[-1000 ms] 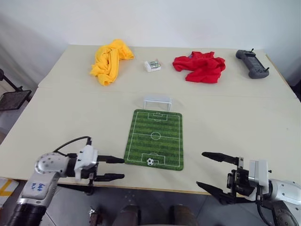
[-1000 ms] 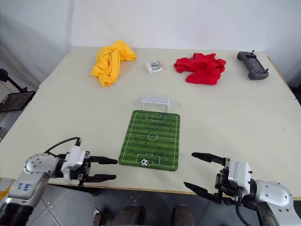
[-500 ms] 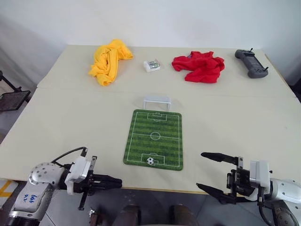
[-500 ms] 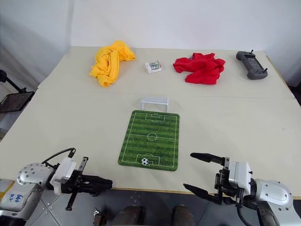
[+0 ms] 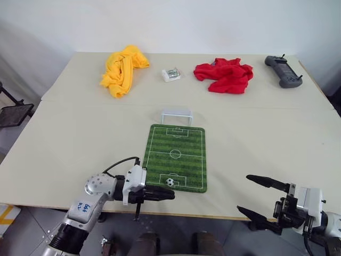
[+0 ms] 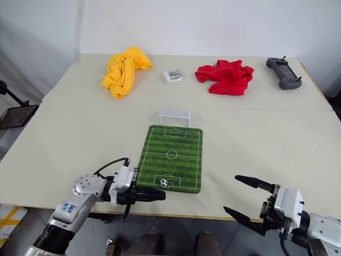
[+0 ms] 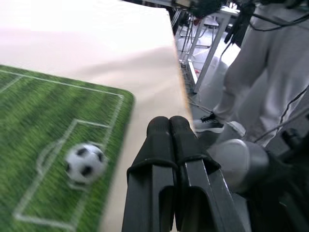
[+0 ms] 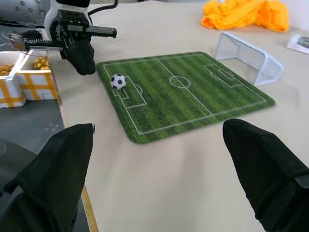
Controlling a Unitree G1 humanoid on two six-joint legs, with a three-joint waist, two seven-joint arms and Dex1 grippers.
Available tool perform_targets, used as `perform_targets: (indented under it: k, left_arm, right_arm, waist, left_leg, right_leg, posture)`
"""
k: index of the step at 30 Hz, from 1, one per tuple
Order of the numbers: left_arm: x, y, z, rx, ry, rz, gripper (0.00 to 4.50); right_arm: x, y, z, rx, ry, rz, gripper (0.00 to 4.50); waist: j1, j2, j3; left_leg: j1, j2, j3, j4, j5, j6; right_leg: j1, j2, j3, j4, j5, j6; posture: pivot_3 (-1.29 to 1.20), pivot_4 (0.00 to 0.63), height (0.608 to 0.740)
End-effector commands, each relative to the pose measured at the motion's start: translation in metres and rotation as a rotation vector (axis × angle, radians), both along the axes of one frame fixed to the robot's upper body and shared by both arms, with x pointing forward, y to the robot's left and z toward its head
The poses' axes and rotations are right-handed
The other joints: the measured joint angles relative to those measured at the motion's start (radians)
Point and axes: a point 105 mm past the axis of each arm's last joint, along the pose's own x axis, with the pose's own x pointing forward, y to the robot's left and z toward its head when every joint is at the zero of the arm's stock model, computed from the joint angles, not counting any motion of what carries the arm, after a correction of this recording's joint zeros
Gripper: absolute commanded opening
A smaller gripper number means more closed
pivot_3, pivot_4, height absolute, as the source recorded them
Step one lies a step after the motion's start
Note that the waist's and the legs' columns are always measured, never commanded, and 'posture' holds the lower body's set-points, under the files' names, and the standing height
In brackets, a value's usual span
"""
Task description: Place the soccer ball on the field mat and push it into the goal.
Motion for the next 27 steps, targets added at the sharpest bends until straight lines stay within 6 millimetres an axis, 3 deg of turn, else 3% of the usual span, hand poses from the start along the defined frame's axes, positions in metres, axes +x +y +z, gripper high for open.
perform_targets:
  k: [1, 5, 10, 15, 18, 20, 24, 27]
  left_arm:
    - [0.005, -0.006, -0.005, 0.011, -0.01, 0.0, 0.03]
    - [0.015, -0.006, -0.012, 0.041, -0.046, 0.013, 0.03]
    - [0.049, -0.016, -0.006, -0.009, -0.125, 0.104, 0.03]
    - [0.078, -0.033, 0.036, -0.203, -0.241, 0.2, 0.03]
    - [0.098, -0.015, 0.054, -0.232, -0.376, 0.385, 0.03]
    - [0.099, -0.002, 0.052, -0.212, -0.389, 0.42, 0.03]
    - [0.067, 0.033, 0.038, -0.199, -0.24, 0.367, 0.03]
    - [0.056, 0.059, 0.039, -0.167, -0.21, 0.422, 0.03]
  right_arm:
    - [-0.004, 0.005, 0.008, 0.006, -0.046, -0.013, 4.5]
    - [-0.005, 0.007, 0.01, 0.016, -0.056, -0.045, 4.5]
    - [0.001, 0.006, 0.018, 0.046, -0.095, -0.126, 4.5]
    - [0.01, 0.009, 0.026, 0.137, -0.119, -0.227, 4.5]
    - [0.022, 0.004, 0.031, 0.204, -0.159, -0.365, 4.5]
    - [0.028, 0.002, 0.034, 0.247, -0.176, -0.417, 4.5]
    - [0.031, 0.005, 0.031, 0.23, -0.174, -0.402, 4.5]
    - [0.032, 0.006, 0.027, 0.201, -0.166, -0.368, 4.5]
  waist:
    - [0.003, 0.001, 0.0]
    - [0.004, 0.001, 0.0]
    - [0.005, 0.001, -0.001]
    - [0.005, 0.0, 0.0]
    - [-0.001, 0.0, 0.0]
    - [-0.01, 0.0, 0.0]
    - [-0.026, 0.002, -0.001]
    - [-0.018, 0.001, -0.001]
  left_leg:
    - [0.0, 0.0, 0.0, 0.0, 0.0, 0.0]
    - [0.0, 0.0, 0.0, 0.001, 0.0, 0.0]
    - [-0.001, -0.002, 0.0, 0.003, 0.0, 0.001]
    - [-0.001, -0.002, 0.0, 0.004, 0.001, 0.001]
    - [-0.001, -0.002, 0.0, 0.004, 0.001, 0.001]
    - [0.0, -0.001, 0.002, 0.003, 0.001, 0.0]
    - [0.003, -0.001, 0.003, 0.0, 0.001, 0.0]
    - [0.002, 0.0, 0.002, 0.0, 0.001, 0.0]
  right_leg:
    - [0.0, 0.0, 0.0, 0.0, 0.0, 0.0]
    - [0.0, 0.0, 0.0, 0.0, 0.0, 0.0]
    - [0.0, -0.001, 0.0, 0.001, 0.001, 0.001]
    - [0.0, -0.001, 0.0, 0.001, 0.002, 0.003]
    - [-0.001, -0.001, 0.0, 0.003, 0.002, 0.003]
    - [-0.002, 0.0, 0.001, 0.006, 0.002, 0.003]
    - [-0.003, 0.0, 0.004, 0.008, 0.002, 0.003]
    - [-0.004, 0.0, 0.004, 0.008, 0.002, 0.003]
  posture:
    - [0.0, 0.15, 0.74]
    - [0.0, 0.15, 0.74]
    - [0.0, 0.15, 0.74]
    - [0.0, 0.15, 0.74]
    - [0.0, 0.15, 0.74]
    - [0.0, 0.15, 0.74]
    - [0.0, 0.15, 0.74]
    - [0.0, 0.15, 0.74]
